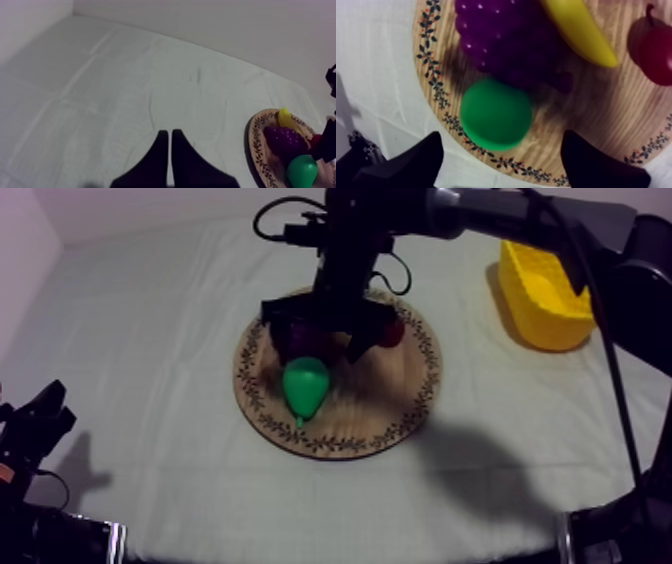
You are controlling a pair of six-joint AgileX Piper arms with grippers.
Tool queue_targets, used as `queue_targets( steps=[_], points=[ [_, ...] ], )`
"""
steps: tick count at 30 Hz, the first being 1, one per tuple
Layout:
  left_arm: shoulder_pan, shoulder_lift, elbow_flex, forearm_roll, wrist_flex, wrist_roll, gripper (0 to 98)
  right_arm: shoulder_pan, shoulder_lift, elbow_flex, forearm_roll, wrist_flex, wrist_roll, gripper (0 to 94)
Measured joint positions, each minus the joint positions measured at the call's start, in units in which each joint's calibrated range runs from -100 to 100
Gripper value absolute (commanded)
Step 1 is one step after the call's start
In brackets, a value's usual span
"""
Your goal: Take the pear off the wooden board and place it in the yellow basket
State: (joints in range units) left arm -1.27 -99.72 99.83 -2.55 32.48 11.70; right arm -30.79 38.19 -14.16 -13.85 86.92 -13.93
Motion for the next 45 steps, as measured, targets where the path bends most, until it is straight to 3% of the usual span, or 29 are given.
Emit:
queue_targets(
  steps=[12, 26, 37, 45],
  points=[
    [0.00, 0.00, 0.00, 0.00, 0.00, 0.00, 0.1, -1.05, 5.25, -0.76, -1.02, -2.59, -1.87, 85.9],
    [0.00, 0.00, 0.00, 0.00, 0.00, 0.00, 0.1, -1.19, 8.95, -1.50, -0.96, -6.32, -2.69, 51.9],
    [0.00, 0.00, 0.00, 0.00, 0.00, 0.00, 0.1, -0.60, 2.71, 1.47, 0.92, -5.95, -1.42, 49.9],
    [0.00, 0.00, 0.00, 0.00, 0.00, 0.00, 0.1, 3.36, -11.32, 4.66, 3.00, -5.47, 1.28, 49.2]
  ],
)
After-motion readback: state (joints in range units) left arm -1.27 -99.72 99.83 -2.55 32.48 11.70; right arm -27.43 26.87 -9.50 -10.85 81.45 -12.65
